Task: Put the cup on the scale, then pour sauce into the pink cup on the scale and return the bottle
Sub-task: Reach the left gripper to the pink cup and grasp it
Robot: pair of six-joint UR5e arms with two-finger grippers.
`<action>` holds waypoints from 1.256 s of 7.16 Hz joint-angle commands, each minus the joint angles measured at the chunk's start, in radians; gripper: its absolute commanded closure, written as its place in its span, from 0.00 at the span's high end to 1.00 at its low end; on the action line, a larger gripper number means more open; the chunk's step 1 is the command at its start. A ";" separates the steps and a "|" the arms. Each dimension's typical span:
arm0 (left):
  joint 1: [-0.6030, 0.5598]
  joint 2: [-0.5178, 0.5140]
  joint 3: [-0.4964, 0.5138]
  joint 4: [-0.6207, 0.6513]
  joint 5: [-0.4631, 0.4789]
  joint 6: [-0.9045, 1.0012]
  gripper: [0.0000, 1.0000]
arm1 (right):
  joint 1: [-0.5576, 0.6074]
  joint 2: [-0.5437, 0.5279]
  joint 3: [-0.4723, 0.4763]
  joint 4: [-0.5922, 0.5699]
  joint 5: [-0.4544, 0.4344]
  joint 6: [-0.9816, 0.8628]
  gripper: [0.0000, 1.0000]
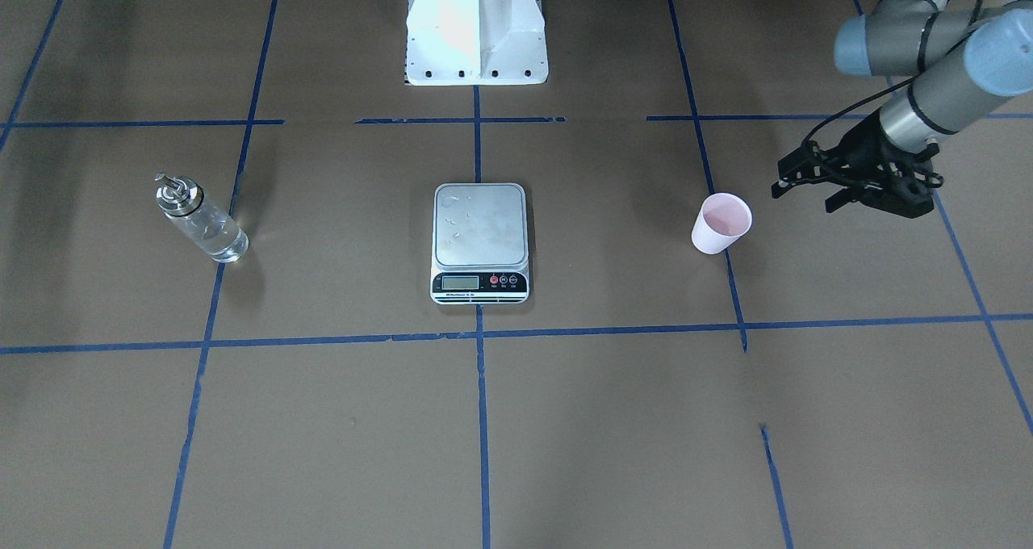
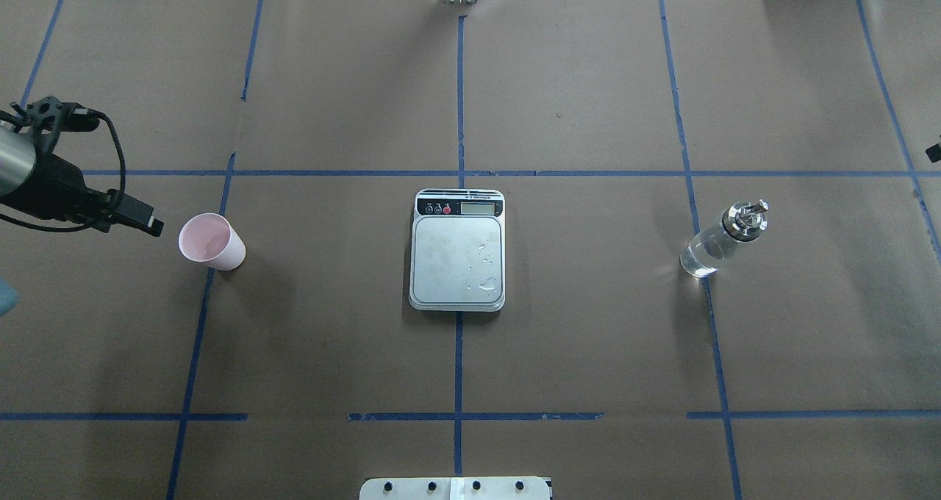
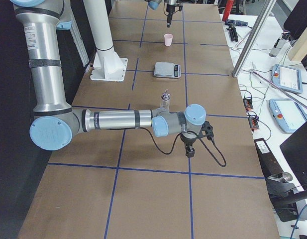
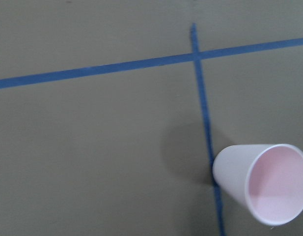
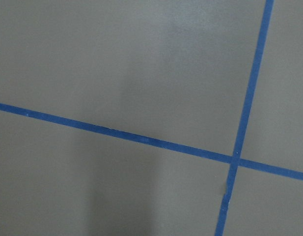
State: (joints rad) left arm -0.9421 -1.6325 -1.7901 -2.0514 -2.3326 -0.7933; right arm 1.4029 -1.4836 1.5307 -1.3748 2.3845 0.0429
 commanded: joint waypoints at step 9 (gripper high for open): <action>0.098 -0.106 0.130 -0.003 0.029 -0.093 0.00 | -0.031 -0.001 -0.041 0.029 0.013 -0.001 1.00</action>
State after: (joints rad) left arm -0.8478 -1.7350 -1.6710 -2.0551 -2.3032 -0.8841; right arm 1.3745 -1.4879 1.4916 -1.3465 2.3905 0.0416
